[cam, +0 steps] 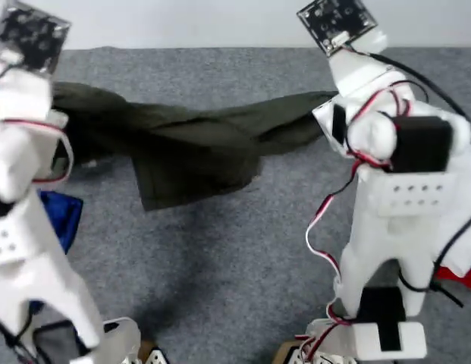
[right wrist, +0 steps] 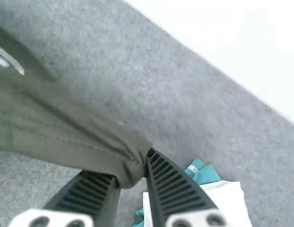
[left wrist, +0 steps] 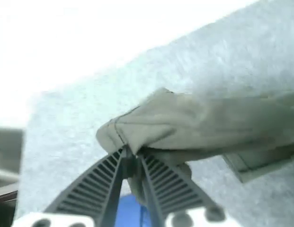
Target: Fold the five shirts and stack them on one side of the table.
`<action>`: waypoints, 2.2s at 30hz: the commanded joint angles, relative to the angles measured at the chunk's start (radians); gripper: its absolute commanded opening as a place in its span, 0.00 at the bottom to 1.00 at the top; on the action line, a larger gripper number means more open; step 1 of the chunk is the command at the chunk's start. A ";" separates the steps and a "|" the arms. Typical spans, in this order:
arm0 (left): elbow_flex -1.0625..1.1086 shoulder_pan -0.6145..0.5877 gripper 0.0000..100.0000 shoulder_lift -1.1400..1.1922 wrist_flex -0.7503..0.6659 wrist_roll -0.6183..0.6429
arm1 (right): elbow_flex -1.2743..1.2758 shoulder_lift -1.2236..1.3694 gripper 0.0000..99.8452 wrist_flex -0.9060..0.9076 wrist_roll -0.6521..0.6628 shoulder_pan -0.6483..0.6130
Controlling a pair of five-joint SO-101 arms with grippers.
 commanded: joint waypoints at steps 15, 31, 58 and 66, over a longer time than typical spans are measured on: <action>0.680 -0.212 0.08 -0.400 0.009 -0.508 | -0.009 0.182 0.01 0.036 0.089 0.001; 0.990 -0.086 0.17 -0.428 0.020 -0.508 | -0.009 0.325 0.01 0.039 0.091 0.081; 1.250 0.262 0.20 0.014 -0.138 -0.597 | 0.072 0.337 0.01 0.039 0.091 -0.053; 1.043 0.278 0.20 0.203 -0.106 -0.589 | 0.072 0.337 0.01 0.038 0.095 -0.051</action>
